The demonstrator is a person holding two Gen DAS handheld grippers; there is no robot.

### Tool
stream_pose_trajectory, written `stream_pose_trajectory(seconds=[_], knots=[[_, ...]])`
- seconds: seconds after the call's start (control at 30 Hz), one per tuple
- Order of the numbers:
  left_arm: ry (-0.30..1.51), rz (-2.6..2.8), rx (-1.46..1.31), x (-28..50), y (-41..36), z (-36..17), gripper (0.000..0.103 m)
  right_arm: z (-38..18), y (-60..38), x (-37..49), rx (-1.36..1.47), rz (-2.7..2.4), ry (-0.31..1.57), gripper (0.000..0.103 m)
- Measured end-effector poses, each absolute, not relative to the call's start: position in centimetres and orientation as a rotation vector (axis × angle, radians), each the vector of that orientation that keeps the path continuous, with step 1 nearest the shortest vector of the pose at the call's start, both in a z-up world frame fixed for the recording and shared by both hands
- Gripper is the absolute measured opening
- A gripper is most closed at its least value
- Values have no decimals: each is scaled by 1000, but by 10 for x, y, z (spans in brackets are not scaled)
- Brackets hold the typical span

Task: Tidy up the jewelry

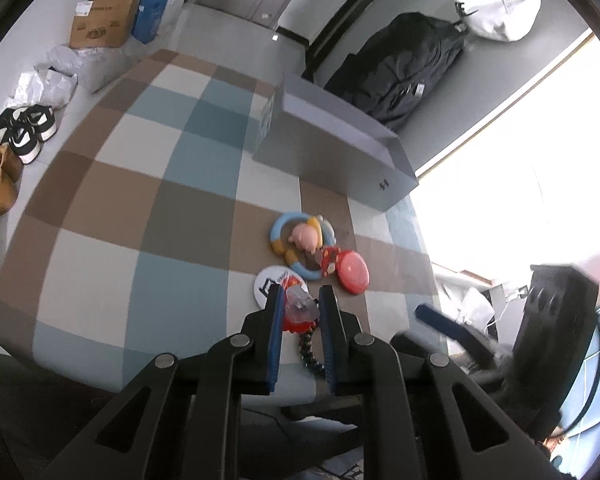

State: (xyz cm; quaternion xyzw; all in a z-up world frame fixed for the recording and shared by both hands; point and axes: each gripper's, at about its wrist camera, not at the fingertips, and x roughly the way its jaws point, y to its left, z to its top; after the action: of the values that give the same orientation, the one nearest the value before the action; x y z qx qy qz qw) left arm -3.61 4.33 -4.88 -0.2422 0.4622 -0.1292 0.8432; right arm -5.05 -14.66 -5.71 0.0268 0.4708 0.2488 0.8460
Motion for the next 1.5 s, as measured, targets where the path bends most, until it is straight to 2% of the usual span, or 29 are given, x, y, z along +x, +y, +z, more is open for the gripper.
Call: stream_pose_trajectory(seconds=[0.1,0.17,0.37,0.73,0.87,1.07,1.5], knots=[[958,-287,-534,-32,46,-46,13,-61,-130,-57,1,567,1001,95],[943,-295,-537,-31,47,-43,13,-64,-122,-60,-28,583,1009,88],[921,-322,-554,-29,54,-39,13,-75,-104,-62,-111,586,1028,78],[925,-332,-593,-27,64,-42,13,-81,-81,-71,-283,568,980,70],[916,-329,-579,-27,61,-39,13,-82,-81,-71,-317,543,963,48],[926,-319,-584,-26,62,-41,13,-80,-84,-68,-294,547,965,43],[935,-297,-566,-25,60,-43,13,-54,-103,-71,-164,588,925,42]])
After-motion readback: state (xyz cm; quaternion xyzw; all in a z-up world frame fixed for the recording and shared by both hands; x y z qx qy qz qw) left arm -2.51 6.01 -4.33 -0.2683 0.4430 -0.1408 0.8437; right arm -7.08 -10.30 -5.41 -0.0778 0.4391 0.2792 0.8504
